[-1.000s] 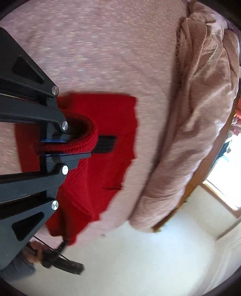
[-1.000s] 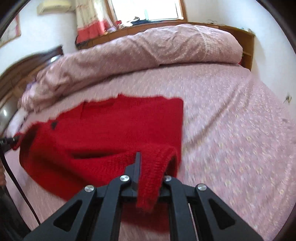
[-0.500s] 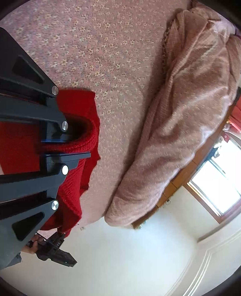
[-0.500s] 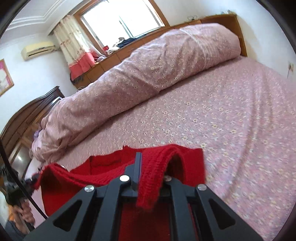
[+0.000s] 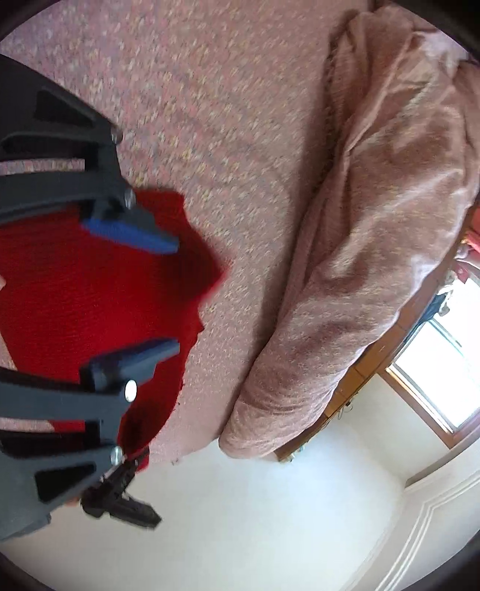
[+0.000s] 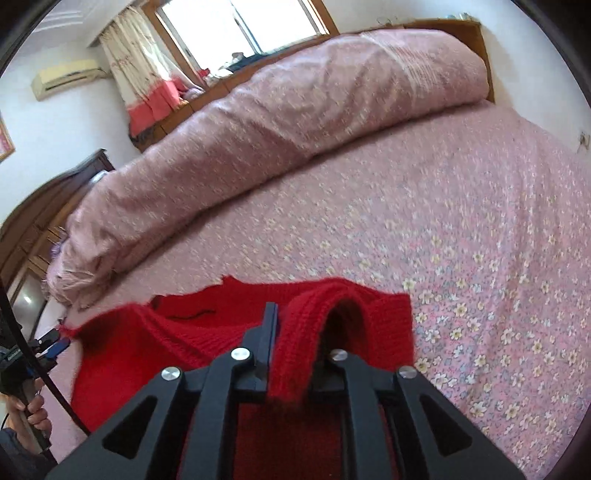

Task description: Fold small clothes

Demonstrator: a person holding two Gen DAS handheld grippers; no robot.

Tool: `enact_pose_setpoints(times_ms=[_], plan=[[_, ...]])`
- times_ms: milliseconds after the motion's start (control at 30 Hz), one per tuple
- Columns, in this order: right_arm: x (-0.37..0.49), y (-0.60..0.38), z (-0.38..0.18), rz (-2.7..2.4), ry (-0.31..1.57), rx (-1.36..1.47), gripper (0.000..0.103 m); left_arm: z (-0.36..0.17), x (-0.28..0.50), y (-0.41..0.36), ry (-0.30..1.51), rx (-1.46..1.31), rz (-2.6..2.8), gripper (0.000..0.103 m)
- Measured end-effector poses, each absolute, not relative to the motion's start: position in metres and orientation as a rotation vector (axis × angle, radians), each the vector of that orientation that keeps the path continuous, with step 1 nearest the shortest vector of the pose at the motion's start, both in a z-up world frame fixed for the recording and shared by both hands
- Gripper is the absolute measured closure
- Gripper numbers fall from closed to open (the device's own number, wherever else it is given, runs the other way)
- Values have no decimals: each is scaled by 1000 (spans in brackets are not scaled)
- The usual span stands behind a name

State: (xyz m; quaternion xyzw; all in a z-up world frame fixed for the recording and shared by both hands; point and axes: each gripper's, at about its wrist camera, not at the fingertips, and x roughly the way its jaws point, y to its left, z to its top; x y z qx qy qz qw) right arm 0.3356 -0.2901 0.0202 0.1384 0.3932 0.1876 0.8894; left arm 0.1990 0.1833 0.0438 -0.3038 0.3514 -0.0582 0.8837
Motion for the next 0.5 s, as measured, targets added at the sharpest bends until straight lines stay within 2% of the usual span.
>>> enact_pose_setpoints(times_ms=[167, 300, 500], plan=[[316, -300, 44, 401, 704, 270, 55, 43, 187, 188, 740, -648, -104, 53], [307, -321, 54, 362, 669, 290, 51, 34, 183, 182, 783, -662, -101, 53], [302, -341, 41, 331, 752, 282, 51, 24, 177, 165, 844, -593, -111, 53]])
